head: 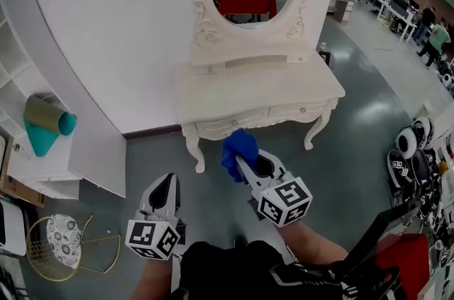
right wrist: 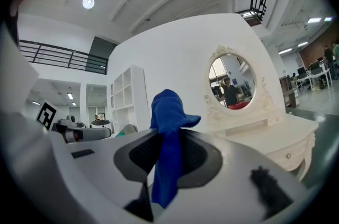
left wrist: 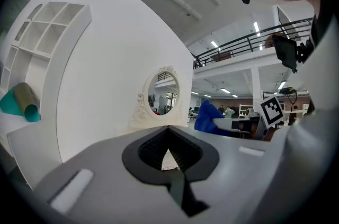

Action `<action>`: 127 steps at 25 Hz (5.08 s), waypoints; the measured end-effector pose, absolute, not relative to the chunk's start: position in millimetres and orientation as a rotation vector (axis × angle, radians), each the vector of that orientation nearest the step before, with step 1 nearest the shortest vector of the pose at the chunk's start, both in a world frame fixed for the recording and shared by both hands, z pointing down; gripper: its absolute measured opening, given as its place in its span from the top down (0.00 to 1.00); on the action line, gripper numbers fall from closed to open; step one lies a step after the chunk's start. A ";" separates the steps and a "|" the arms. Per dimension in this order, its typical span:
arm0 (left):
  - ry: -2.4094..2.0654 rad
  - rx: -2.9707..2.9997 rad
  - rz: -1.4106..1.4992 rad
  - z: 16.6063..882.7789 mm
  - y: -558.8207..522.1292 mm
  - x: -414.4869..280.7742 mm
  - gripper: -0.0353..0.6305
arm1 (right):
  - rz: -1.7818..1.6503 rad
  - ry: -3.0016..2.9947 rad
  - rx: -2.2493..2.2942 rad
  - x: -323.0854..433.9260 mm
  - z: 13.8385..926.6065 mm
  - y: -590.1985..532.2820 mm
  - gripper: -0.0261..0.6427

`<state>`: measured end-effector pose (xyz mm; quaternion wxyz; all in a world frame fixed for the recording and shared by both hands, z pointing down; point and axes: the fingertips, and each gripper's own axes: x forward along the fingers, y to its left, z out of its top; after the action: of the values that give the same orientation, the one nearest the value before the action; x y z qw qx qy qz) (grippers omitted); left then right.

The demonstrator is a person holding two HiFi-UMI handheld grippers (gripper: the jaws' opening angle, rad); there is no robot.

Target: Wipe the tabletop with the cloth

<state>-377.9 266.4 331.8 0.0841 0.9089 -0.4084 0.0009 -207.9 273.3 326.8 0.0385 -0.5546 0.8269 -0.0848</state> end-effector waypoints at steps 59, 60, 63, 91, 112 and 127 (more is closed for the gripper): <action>-1.468 2.411 0.177 467.4 -239.8 -340.4 0.94 | -0.566 2.957 -1.590 -243.3 507.7 -287.8 0.83; -1.474 2.387 0.186 476.0 -243.9 -344.0 0.94 | -0.594 2.965 -1.609 -248.1 520.4 -294.2 0.83; -1.453 2.362 0.203 492.3 -253.2 -347.8 0.93 | -0.670 2.993 -1.664 -261.3 555.1 -309.7 0.83; -1.348 2.418 0.356 521.6 -273.6 -327.1 0.94 | -0.975 3.212 -1.823 -255.8 650.7 -339.2 0.83; -1.305 2.491 0.312 494.7 -271.7 -208.3 0.94 | -1.181 2.918 -2.046 -86.4 652.7 -313.5 0.83; -1.267 2.557 0.371 483.4 -267.7 -97.7 0.94 | -1.304 2.706 -2.155 51.1 656.9 -295.5 0.83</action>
<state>-97.7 -267.7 483.4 0.1315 0.8809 -0.4363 0.1277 51.1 -295.5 656.9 -0.2741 -0.5605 0.7040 -0.3392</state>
